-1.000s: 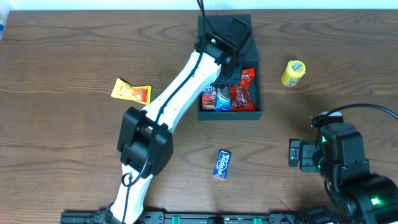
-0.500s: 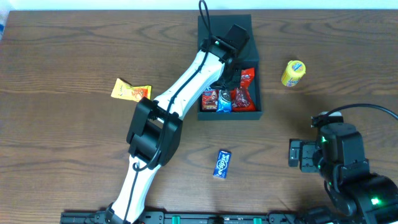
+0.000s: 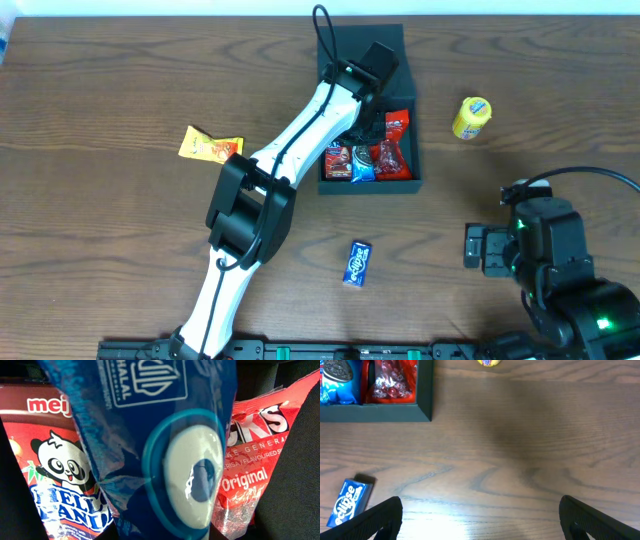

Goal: Pack container
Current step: 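Lift the Oreo pack and lower it into the black box, then release the Oreo pack and move the left gripper over the blue Eclipse tin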

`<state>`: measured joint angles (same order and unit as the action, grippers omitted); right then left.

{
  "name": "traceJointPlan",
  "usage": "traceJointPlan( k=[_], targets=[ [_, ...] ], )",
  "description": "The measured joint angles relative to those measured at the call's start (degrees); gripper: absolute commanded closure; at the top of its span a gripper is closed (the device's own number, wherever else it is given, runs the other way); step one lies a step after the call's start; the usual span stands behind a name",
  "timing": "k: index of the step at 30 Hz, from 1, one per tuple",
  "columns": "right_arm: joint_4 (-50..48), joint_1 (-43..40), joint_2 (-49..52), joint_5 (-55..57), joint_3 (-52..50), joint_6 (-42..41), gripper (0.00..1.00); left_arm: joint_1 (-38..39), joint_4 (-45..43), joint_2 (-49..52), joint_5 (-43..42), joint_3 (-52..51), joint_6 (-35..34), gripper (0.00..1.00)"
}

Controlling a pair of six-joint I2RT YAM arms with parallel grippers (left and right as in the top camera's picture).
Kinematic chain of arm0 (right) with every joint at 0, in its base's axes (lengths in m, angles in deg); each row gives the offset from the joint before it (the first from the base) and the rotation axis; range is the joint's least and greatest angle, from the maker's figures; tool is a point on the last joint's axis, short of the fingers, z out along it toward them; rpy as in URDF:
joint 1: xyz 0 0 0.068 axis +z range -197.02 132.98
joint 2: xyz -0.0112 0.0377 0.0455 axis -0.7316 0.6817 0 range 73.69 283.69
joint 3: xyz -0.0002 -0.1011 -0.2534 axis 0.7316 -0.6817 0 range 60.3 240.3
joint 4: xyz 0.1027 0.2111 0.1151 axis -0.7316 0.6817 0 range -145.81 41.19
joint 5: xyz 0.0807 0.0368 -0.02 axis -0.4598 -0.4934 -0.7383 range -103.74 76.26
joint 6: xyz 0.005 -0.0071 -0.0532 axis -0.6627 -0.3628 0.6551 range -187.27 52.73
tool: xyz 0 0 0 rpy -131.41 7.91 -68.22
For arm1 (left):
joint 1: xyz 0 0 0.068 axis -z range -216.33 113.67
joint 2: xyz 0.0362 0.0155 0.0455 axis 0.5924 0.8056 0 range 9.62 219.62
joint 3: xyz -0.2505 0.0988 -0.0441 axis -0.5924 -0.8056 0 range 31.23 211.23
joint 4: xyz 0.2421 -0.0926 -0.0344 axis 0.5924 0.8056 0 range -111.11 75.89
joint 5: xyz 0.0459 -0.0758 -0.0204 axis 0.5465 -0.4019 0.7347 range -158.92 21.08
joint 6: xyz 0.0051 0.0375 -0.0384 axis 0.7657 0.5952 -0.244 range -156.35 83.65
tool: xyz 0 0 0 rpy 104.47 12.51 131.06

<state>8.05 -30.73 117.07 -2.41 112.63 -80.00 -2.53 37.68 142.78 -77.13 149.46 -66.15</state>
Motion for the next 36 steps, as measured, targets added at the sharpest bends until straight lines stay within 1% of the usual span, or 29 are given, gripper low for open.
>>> traceJointPlan(
  k=[7, 9, 13, 15, 16, 19, 21, 28, 32, 35, 36],
  targets=[
    [0.00, 0.00, 0.00, 0.00, 0.00, 0.00, 0.01, 0.00, -0.11, 1.73, 0.00, 0.00, -0.24, 0.73],
    [0.00, 0.00, 0.00, 0.00, 0.00, 0.00, 0.01, 0.00, -0.11, 1.79, 0.00, 0.00, -0.22, 0.68],
    [0.00, 0.00, 0.00, 0.00, 0.00, 0.00, 0.01, 0.04, 0.11, 1.79, -0.28, 0.00, -0.24, 0.49],
    [0.00, 0.00, 0.00, 0.00, 0.00, 0.00, 0.01, 0.13, 0.11, 1.79, -0.42, 0.00, -0.07, 0.29],
    [0.00, 0.00, 0.00, 0.00, 0.00, 0.00, 0.01, 0.17, 0.09, 1.79, -0.50, 0.00, -0.33, 0.27],
    [0.00, 0.00, 0.00, 0.00, 0.00, 0.00, 0.01, 0.63, 0.00, 1.79, -0.72, 0.28, -0.20, 0.23],
    [0.00, 0.00, 0.00, 0.00, 0.00, 0.00, 0.01, 0.87, 0.42, 1.79, -0.57, 0.81, -0.15, 0.23],
    [0.00, 0.00, 0.00, 0.00, 0.00, 0.00, 0.01, 0.96, 3.32, 1.73, -0.59, 4.46, 0.07, 0.16],
    [0.00, 0.00, 0.00, 0.00, 0.00, 0.00, 0.01, 1.51, 5.92, 0.72, -0.48, 7.43, 0.44, 0.09],
    [0.00, 0.00, 0.00, 0.00, 0.00, 0.00, 0.01, 1.99, 7.91, -1.14, 0.48, 8.70, 0.98, 0.05],
    [0.00, 0.00, 0.00, 0.00, 0.00, 0.00, 0.01, 2.14, 8.87, -2.19, 1.18, 8.79, 1.16, 0.02]
  ],
)
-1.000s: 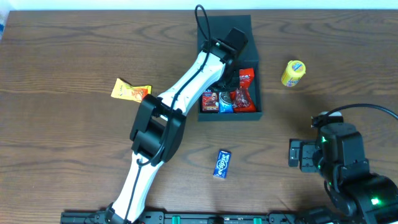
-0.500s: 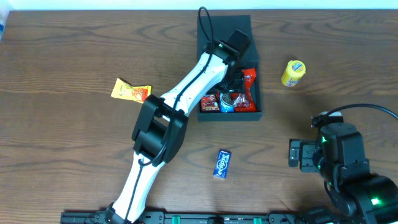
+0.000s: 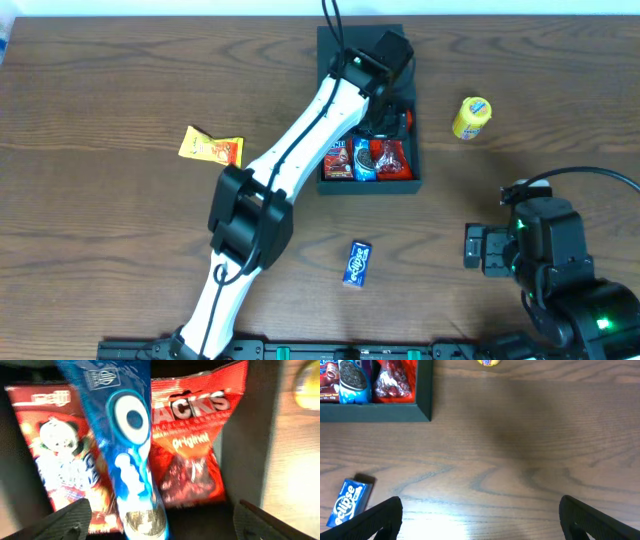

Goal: Pack container
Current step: 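Release the Oreo pack and move the left gripper over the blue Eclipse tin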

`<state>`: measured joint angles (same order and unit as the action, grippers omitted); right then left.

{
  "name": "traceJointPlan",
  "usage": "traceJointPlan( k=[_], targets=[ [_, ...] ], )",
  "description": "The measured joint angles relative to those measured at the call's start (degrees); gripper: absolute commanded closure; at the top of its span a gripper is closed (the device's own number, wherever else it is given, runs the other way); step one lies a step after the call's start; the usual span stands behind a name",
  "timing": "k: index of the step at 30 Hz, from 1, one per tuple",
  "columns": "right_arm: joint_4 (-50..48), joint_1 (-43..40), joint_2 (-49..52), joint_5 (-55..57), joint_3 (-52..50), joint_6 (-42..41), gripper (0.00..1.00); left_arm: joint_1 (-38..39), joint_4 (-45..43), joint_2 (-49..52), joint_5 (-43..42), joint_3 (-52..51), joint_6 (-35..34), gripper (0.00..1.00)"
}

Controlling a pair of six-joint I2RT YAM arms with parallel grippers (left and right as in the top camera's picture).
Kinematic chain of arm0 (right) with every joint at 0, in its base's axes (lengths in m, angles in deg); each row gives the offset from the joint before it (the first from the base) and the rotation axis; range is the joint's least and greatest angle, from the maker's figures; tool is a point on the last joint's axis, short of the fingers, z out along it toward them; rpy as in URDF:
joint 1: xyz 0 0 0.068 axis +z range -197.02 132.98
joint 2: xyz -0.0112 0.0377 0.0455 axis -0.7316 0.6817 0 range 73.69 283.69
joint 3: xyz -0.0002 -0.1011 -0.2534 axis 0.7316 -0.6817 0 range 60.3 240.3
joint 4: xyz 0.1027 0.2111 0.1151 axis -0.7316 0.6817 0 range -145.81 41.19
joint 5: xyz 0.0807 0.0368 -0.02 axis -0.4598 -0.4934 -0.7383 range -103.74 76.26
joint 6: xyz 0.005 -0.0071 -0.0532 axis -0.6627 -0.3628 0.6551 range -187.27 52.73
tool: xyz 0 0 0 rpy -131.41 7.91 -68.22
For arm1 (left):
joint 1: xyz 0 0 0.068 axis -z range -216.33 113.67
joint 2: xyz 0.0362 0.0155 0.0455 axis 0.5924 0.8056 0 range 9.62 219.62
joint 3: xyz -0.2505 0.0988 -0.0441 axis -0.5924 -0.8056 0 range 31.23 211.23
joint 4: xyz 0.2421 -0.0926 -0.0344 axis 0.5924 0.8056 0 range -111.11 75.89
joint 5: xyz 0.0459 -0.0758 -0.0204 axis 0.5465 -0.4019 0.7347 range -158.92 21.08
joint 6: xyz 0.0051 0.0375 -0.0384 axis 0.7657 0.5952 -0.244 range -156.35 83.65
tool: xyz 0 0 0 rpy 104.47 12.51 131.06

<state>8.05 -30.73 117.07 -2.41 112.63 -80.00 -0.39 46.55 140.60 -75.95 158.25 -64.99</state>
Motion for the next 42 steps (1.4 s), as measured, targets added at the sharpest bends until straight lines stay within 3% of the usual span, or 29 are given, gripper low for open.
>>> traceJointPlan(
  k=[11, 18, 23, 27, 32, 42],
  targets=[
    [0.00, 0.00, 0.00, 0.00, 0.00, 0.00, 0.01, 0.83, 11.56, -13.99, 14.47, 0.76, 0.15, 0.05],
    [0.00, 0.00, 0.00, 0.00, 0.00, 0.00, 0.01, 2.43, 19.69, -16.41, 22.08, 0.83, 0.15, 0.05],
    [0.00, 0.00, 0.00, 0.00, 0.00, 0.00, 0.01, 4.04, 20.39, -18.73, 23.87, -0.07, -0.11, 0.05],
    [-0.02, 0.00, 0.00, 0.00, 0.00, 0.00, 0.01, 6.58, 16.94, -25.00, 24.20, -7.15, -1.22, 0.05],
    [0.00, 0.00, 0.00, 0.00, 0.00, 0.00, 0.01, 10.27, 6.12, -36.13, 23.45, -24.83, -2.36, 0.05],
    [0.02, 0.00, 0.00, 0.00, 0.00, 0.00, 0.01, 19.37, -10.32, -48.24, 13.84, -55.58, -6.88, 0.05]
  ],
)
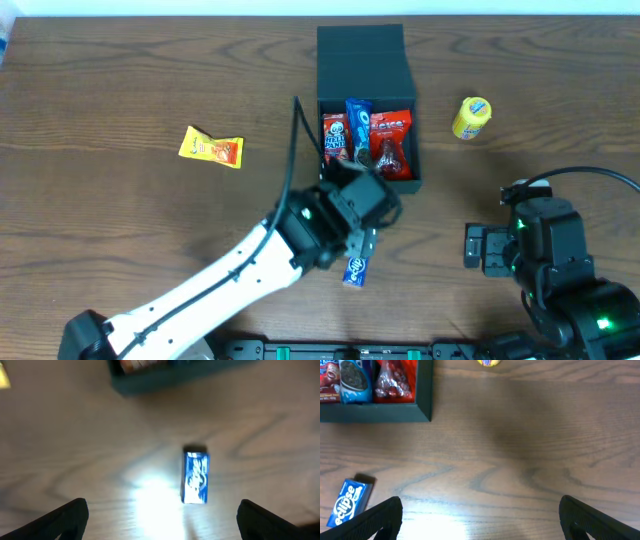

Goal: Pack container
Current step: 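Release the Oreo pack and move the left gripper over the blue Eclipse tin, then lower the left gripper and grasp the Eclipse mints tin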

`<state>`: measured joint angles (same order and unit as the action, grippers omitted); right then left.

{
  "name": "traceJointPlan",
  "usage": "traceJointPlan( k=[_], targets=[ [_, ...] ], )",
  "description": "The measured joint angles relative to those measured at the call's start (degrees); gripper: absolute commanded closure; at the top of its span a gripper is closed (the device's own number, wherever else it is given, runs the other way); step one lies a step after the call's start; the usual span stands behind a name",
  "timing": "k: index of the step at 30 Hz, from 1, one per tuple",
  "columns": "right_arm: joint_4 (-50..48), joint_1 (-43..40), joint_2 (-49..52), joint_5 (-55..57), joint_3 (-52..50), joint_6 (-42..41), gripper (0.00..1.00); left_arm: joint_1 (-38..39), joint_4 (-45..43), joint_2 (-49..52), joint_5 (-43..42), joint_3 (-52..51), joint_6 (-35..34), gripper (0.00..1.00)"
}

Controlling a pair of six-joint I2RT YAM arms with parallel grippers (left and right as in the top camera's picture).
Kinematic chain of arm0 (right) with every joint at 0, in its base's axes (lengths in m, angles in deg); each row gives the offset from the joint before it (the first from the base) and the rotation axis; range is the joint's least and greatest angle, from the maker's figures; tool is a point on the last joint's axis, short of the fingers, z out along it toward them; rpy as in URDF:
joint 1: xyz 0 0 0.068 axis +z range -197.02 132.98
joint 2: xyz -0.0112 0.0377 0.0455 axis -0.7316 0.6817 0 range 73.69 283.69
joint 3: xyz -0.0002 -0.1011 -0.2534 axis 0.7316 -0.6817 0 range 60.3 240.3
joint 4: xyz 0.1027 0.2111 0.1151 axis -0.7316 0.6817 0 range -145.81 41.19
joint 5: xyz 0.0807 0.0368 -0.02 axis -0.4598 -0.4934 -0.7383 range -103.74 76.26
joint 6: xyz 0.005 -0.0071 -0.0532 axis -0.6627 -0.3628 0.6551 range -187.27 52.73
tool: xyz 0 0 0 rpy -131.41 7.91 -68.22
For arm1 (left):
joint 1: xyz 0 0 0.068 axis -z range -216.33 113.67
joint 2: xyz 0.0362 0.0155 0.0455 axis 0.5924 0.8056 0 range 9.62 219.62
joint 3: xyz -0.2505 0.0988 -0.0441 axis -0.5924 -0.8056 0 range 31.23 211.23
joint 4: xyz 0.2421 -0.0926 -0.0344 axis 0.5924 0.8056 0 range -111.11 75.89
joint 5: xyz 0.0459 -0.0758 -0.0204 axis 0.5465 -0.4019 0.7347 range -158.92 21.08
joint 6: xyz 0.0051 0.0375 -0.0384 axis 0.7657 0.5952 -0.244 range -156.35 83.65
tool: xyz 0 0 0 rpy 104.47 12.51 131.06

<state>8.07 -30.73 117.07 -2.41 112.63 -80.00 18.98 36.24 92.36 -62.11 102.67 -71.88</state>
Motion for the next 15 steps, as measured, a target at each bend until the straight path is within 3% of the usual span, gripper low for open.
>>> traceJointPlan(
  k=[6, 15],
  targets=[
    [0.00, 0.00, 0.00, 0.00, 0.00, 0.00, 0.01, 4.04, -10.40, 0.72, -3.48, -9.03, -1.75, 0.04],
    [-0.02, 0.00, 0.00, 0.00, 0.00, 0.00, 0.01, 4.22, -17.18, 10.97, -3.89, -9.51, -2.43, 0.05]
  ],
)
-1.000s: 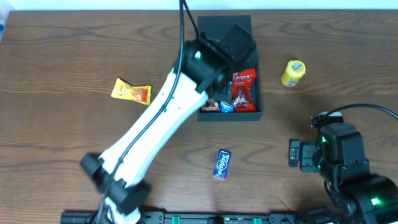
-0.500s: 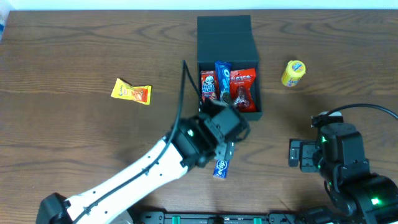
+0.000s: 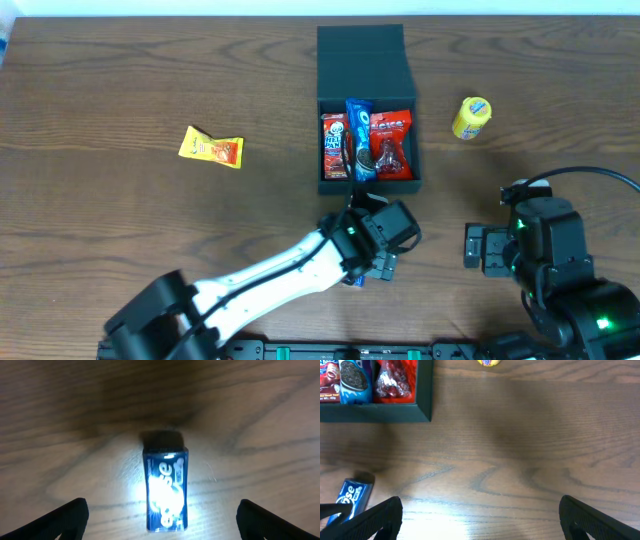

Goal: Pack container
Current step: 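Lower the left gripper and grasp the Eclipse mints tin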

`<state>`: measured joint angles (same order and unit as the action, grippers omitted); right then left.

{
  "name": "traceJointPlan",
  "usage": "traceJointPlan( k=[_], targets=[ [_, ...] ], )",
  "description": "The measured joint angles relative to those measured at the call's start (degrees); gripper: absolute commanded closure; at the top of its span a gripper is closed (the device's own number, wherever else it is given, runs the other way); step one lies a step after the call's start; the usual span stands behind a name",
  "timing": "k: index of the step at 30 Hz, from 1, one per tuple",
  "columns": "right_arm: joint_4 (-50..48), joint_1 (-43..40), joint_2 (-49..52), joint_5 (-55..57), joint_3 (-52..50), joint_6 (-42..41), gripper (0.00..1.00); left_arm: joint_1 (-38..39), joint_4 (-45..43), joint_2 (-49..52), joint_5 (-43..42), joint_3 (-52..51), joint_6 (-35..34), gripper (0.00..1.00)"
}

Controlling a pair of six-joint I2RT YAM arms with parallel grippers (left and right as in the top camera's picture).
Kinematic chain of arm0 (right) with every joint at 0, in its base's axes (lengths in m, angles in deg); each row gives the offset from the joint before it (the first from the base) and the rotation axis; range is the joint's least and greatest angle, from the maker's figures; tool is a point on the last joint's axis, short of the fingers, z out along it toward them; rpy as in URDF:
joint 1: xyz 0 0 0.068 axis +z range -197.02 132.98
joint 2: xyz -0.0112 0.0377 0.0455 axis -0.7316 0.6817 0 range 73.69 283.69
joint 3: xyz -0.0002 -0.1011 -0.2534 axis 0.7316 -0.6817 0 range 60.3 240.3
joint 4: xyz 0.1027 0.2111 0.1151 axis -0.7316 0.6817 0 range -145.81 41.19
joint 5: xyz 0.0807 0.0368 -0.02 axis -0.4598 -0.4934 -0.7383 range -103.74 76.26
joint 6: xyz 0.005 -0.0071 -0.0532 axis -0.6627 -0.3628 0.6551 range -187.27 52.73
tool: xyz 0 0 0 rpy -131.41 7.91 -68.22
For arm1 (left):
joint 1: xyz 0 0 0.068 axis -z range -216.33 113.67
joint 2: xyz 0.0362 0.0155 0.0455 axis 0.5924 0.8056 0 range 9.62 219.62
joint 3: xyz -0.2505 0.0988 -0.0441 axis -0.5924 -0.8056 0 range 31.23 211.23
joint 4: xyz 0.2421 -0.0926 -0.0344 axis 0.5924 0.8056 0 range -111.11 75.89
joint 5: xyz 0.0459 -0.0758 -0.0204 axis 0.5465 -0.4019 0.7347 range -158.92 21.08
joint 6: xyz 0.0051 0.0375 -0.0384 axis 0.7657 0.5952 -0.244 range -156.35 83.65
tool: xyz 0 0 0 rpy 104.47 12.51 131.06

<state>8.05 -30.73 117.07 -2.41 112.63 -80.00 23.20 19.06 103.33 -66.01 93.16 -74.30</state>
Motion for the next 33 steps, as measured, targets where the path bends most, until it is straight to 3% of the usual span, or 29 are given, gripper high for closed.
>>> traceJointPlan(
  k=[18, 33],
  targets=[
    [0.00, 0.00, 0.00, 0.00, 0.00, 0.00, 0.01, 0.70, -3.89, 10.32, -0.26, -0.02, -8.79, 0.05],
    [0.00, 0.00, 0.00, 0.00, 0.00, 0.00, 0.01, 0.70, -6.36, 12.48, -0.79, -0.04, -10.32, 0.04]
  ],
)
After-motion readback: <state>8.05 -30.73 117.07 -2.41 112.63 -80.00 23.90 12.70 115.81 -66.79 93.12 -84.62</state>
